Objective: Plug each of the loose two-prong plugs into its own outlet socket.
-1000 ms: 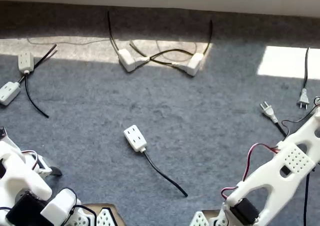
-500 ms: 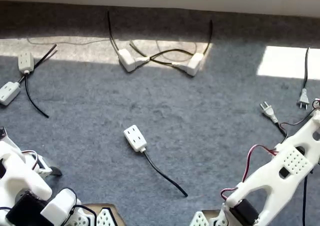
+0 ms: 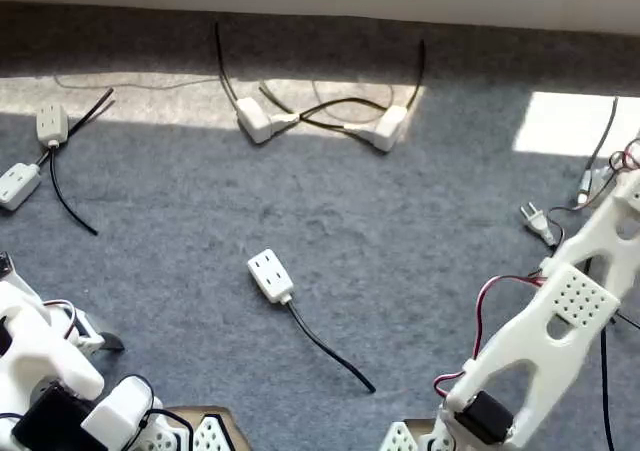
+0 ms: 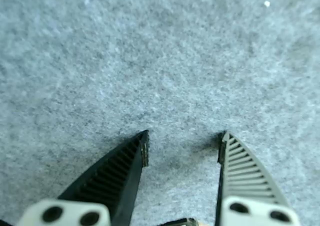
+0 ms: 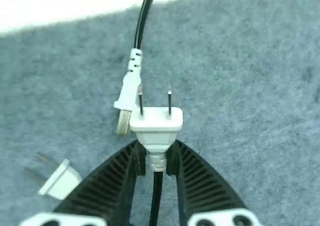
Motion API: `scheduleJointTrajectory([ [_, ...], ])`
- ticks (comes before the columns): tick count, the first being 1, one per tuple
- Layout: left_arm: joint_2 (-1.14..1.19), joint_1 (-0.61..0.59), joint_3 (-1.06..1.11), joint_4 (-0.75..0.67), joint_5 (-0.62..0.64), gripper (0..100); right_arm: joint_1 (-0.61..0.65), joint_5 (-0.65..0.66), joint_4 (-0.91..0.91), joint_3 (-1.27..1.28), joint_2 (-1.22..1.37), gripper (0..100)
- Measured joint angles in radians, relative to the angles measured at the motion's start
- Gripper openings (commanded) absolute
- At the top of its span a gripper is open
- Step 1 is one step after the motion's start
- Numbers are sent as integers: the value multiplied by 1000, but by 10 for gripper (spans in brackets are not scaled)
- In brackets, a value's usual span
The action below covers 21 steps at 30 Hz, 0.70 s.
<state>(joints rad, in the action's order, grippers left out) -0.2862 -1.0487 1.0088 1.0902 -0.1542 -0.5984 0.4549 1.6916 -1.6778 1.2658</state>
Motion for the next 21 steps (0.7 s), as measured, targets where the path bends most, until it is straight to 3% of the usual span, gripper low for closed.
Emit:
scheduleJointTrajectory([
  [17, 0, 0, 0, 0, 0, 224, 270, -160, 34, 0, -218, 52],
  [21, 0, 0, 0, 0, 0, 224, 368, -247, 34, 147, -356, 52],
])
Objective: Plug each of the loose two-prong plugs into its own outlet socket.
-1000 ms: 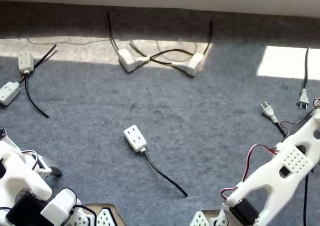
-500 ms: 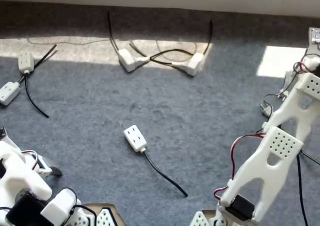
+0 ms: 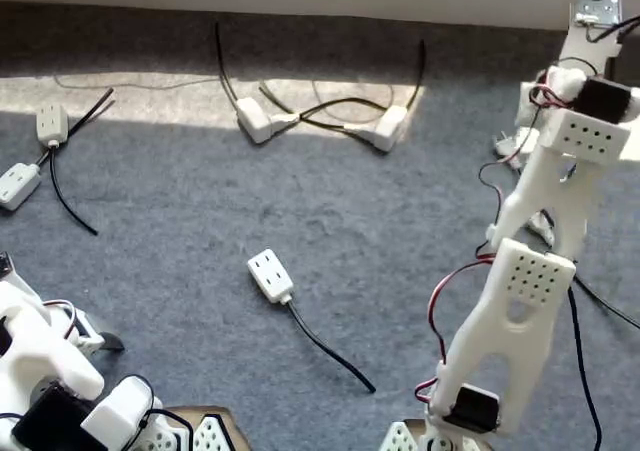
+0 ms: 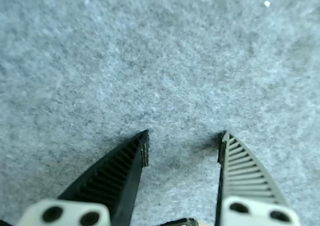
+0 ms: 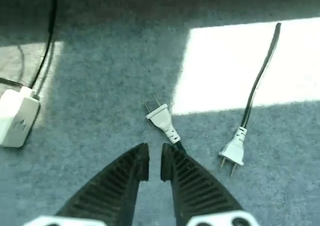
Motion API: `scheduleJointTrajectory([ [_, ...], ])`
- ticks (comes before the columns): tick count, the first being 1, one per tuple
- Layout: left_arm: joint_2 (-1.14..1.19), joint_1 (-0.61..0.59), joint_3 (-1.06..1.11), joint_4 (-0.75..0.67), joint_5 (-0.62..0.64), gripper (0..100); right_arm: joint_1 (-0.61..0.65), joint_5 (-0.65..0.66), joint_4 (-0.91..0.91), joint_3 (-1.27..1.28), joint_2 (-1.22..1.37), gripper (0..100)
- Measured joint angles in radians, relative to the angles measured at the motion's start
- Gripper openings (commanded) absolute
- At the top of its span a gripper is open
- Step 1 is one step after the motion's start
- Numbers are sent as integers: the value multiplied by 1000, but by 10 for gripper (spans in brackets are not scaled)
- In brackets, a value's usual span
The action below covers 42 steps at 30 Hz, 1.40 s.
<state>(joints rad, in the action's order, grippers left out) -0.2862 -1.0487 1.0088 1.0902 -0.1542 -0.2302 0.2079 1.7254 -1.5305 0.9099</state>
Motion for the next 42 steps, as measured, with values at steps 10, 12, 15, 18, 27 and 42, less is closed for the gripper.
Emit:
scheduleJointTrajectory([
  [10, 0, 0, 0, 0, 0, 224, 440, -282, 0, 585, -376, 55],
  [12, 0, 0, 0, 0, 0, 224, 531, -334, 0, 595, -410, 55],
  [15, 0, -12, 0, 0, 0, 224, 646, -413, 0, 595, -427, 55],
  [18, 2, -63, 2, -38, 2, 226, 735, -493, 0, 595, -427, 55],
  [27, 2, -224, 2, -138, 3, 227, 1020, -545, -38, 595, -407, 93],
  [42, 2, -222, 2, -138, 3, 226, 585, -245, 0, 847, -700, 159],
])
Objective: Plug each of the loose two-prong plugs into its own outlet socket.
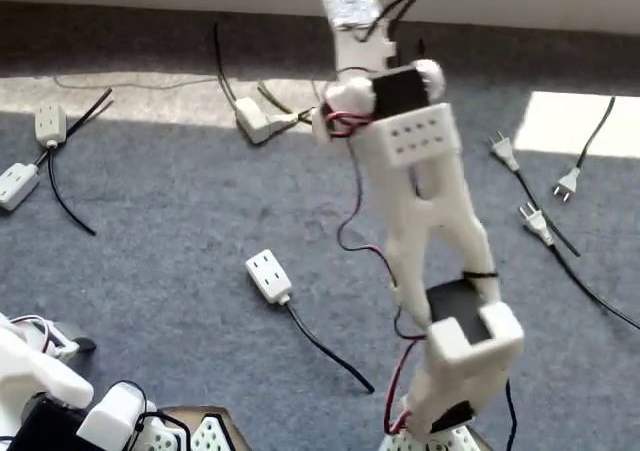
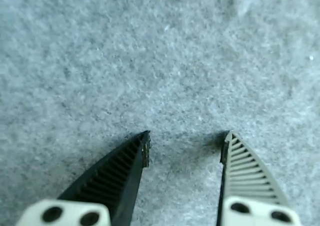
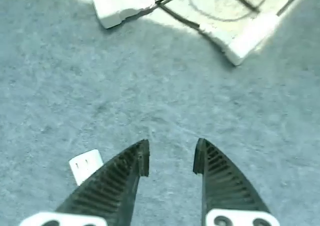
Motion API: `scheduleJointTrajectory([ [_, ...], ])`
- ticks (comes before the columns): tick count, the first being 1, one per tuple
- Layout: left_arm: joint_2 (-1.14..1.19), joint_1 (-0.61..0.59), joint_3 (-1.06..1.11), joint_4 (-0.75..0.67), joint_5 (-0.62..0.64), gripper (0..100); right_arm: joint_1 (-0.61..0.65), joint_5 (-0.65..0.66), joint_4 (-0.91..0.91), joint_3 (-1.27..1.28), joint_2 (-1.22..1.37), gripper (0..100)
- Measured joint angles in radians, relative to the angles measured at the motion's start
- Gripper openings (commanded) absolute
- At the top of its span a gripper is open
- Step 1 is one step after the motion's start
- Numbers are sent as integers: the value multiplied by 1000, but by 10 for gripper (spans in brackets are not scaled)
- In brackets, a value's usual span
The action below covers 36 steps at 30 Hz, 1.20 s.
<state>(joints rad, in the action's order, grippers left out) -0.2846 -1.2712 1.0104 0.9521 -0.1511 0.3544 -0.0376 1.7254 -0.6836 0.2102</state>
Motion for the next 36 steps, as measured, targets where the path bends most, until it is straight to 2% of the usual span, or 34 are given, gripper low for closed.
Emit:
scheduleJointTrajectory([
  [5, 0, 2, 0, -2, 0, 226, -301, 264, -5, 183, -258, 159],
  [8, 0, 2, 0, -2, 0, 226, -496, 408, -64, 262, -276, 159],
  [12, 0, 2, 0, -2, 0, 225, -717, 539, -207, 327, -186, 159],
  [15, 0, 2, 0, -2, 0, 225, -798, 661, -238, 328, -55, 159],
  [22, 0, 2, 0, -3, 0, 224, -845, 941, -267, 328, 229, 159],
  [25, 0, 2, 0, -3, 0, 224, -856, 937, -342, 301, 307, 159],
  [30, 0, 2, 0, -3, 0, 224, -890, 752, -477, 141, 417, 159],
  [36, 0, 2, 0, -3, 0, 224, -888, 727, -565, -25, 621, 159],
])
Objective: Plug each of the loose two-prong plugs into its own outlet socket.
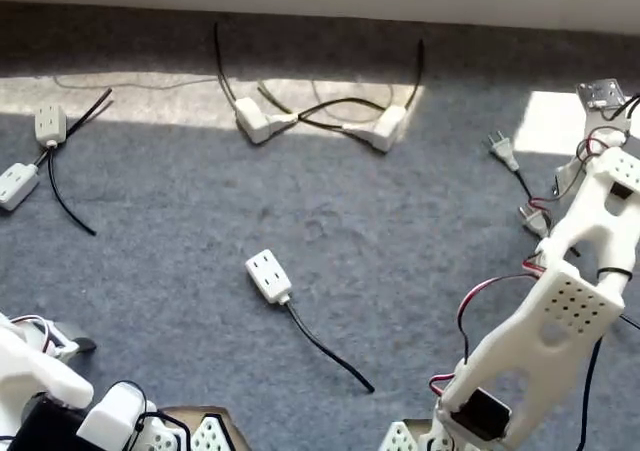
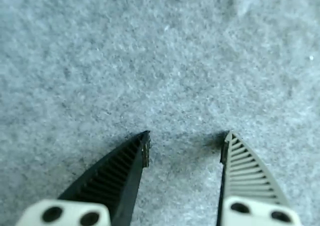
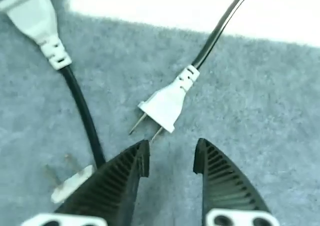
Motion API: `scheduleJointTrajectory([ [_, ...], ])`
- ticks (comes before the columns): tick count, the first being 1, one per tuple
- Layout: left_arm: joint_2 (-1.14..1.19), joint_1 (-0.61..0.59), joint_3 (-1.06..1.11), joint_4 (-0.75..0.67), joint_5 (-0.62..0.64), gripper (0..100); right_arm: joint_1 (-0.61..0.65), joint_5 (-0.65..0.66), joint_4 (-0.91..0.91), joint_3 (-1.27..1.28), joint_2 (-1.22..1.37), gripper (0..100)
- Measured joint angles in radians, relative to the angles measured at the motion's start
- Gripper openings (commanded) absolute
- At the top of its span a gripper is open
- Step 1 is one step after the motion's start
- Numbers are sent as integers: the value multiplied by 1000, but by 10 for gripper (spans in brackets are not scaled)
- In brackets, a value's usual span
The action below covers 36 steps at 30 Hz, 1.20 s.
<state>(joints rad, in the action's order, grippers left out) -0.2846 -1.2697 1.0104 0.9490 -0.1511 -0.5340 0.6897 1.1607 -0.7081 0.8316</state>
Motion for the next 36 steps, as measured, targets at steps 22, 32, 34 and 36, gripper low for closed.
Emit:
scheduleJointTrajectory([
  [22, 0, 0, 0, 0, 0, 224, 38, -466, 28, -577, 324, 157],
  [32, 0, 0, 0, 0, 0, 224, 41, -500, -48, -566, 457, 125],
  [34, 0, 0, 0, 0, 0, 224, 41, -500, -49, -575, 470, 50],
  [36, 0, 0, 0, 0, 0, 224, 40, -500, -51, -577, 474, 8],
])
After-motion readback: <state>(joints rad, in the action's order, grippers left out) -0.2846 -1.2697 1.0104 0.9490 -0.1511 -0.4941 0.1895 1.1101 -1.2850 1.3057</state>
